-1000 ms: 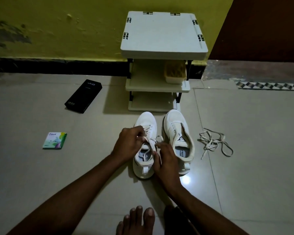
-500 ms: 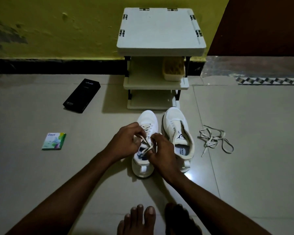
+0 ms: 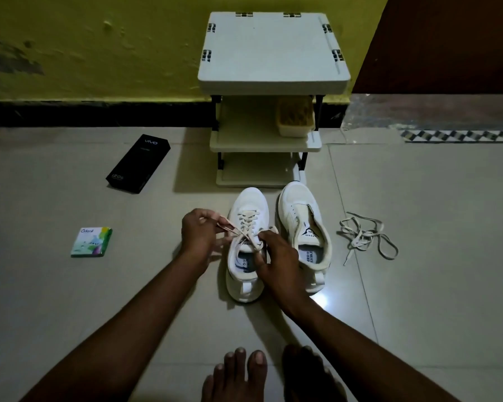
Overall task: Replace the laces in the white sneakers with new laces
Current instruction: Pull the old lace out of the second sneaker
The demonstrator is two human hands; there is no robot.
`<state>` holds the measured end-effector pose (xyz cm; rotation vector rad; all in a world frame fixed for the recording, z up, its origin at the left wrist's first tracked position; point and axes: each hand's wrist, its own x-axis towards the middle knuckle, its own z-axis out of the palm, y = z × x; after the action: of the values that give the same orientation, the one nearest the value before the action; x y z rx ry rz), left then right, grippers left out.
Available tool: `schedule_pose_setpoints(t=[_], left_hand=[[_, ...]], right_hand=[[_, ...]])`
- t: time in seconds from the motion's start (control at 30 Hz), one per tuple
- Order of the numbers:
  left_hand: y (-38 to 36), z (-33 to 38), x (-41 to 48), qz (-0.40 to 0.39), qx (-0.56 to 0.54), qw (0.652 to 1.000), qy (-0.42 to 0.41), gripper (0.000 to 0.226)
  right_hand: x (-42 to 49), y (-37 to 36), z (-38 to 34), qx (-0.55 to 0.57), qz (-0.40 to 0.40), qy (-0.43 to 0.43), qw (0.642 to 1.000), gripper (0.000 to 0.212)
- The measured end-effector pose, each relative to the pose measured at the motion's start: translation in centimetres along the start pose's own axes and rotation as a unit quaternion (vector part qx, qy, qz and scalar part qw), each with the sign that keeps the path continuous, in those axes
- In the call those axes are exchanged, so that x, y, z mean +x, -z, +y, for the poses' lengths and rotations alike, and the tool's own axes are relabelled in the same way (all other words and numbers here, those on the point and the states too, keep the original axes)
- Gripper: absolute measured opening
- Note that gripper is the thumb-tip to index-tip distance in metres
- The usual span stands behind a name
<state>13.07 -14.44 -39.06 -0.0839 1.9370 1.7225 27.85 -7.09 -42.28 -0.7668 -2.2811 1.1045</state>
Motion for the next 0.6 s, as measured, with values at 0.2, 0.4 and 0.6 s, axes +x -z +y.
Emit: schedule_pose_setpoints(t=[0.2,0.4,0.6], left_hand=[[1.8,0.2,1.2,-0.169,0.169,0.962,-0.132,0.002],[1.1,0.3,1.2,-0.156,0.357,0.864,-0.318,0.006],[0.0,0.8,2.4,0.079,0.063,0.987,-0.126,0.014]], right_hand=[[0.2,0.0,0.2,-0.007,-0.015,-0.002,1.0,0.024],[0.2,-0.3,0.3,-0.009,-0.012,-0.005,1.0,0.028],[0.1,-0.2,0.7,0.005,-0.023,-0.005,1.0,0.021]])
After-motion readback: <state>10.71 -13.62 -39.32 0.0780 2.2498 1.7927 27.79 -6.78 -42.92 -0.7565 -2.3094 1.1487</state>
